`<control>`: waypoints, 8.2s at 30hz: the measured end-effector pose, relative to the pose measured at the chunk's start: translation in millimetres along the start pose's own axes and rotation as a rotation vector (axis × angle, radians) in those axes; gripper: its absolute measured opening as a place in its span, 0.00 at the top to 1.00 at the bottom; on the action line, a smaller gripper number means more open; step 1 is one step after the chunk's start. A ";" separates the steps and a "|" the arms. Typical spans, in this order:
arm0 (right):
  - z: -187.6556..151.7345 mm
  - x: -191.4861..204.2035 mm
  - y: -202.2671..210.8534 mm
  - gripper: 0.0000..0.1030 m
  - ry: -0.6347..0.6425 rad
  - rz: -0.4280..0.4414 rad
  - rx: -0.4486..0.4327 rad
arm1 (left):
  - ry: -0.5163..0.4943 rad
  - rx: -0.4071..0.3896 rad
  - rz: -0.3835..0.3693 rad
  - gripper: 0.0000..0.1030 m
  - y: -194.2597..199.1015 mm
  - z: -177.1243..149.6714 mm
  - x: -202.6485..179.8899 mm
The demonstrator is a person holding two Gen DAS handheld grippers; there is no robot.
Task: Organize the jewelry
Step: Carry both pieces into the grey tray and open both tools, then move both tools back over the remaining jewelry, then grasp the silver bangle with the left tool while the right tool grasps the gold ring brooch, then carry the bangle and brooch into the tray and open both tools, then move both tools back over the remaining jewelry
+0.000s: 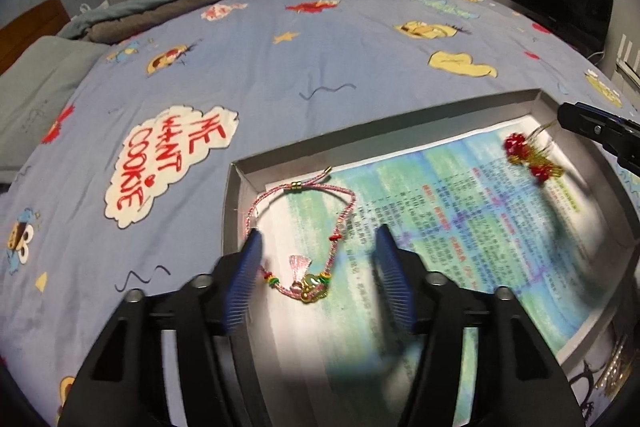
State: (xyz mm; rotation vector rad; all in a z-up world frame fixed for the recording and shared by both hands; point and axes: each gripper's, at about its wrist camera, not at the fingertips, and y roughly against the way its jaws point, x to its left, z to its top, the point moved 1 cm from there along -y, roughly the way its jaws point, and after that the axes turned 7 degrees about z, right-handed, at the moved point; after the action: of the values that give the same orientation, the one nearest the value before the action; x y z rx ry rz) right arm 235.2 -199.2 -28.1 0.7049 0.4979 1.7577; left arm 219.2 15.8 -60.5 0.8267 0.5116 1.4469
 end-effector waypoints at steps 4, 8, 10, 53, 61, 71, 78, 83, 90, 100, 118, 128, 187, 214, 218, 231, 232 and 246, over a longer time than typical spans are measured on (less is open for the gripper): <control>1.8 -0.4 17.6 0.38 -0.018 0.003 -0.032 | -0.006 -0.036 0.003 0.25 20.7 -0.8 -2.1; 2.6 1.0 36.1 0.20 -0.028 0.008 -0.058 | 0.015 -0.062 -0.019 0.17 38.9 -1.4 0.2; 0.8 2.7 48.5 0.16 -0.027 0.010 -0.076 | 0.020 -0.069 -0.017 0.15 46.7 -2.9 1.4; -107.8 32.5 156.7 0.06 0.064 -0.067 -0.078 | 0.152 -0.158 -0.013 0.10 157.7 -132.7 52.2; -140.1 16.2 155.5 0.06 0.068 -0.049 -0.047 | 0.105 -0.180 -0.020 0.10 141.7 -169.8 32.2; -180.2 23.1 157.1 0.06 0.127 -0.027 -0.026 | 0.012 -0.199 -0.012 0.11 127.1 -190.7 9.3; -191.5 23.9 144.7 0.14 0.133 -0.031 0.000 | -0.044 -0.203 -0.015 0.20 123.6 -193.2 -4.8; -192.5 27.9 138.1 0.27 0.144 -0.012 0.017 | -0.042 -0.196 -0.042 0.25 122.2 -191.4 -10.1; -188.9 38.1 128.4 0.35 0.177 0.007 0.016 | -0.032 -0.178 -0.103 0.35 117.0 -185.6 -14.3; -192.2 41.4 120.8 0.54 0.218 0.022 0.005 | 0.030 -0.168 -0.164 0.52 110.1 -184.1 -5.0; -176.8 38.9 138.6 0.60 0.207 0.047 -0.056 | 0.057 -0.259 -0.167 0.55 143.3 -170.3 9.0; -123.8 42.3 143.6 0.60 0.225 0.051 -0.103 | 0.032 -0.307 -0.129 0.55 156.2 -131.0 9.4; -73.5 25.4 12.0 0.51 0.158 -0.045 0.120 | -0.001 -0.037 -0.159 0.51 30.2 -50.5 -19.9; -68.2 31.0 98.7 0.06 0.132 0.017 -0.034 | 0.108 -0.170 -0.157 0.11 108.8 -54.7 6.4; -70.2 31.4 117.3 0.05 0.133 0.010 -0.062 | 0.107 -0.206 -0.141 0.11 128.9 -60.5 11.4; -89.8 30.0 154.8 0.06 0.145 -0.011 -0.084 | 0.065 -0.229 -0.099 0.10 162.6 -100.3 21.7; -93.0 29.8 155.9 0.06 0.148 -0.014 -0.080 | 0.063 -0.225 -0.096 0.10 162.2 -104.2 22.1; -137.5 32.0 146.2 0.06 0.193 -0.033 0.003 | 0.013 -0.131 -0.120 0.10 146.6 -162.8 -0.3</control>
State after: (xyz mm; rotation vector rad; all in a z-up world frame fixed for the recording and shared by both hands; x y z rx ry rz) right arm 32.1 -208.2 -27.3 0.5283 0.6400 1.8029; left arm 1.1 34.7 -53.7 0.6717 0.4630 1.3610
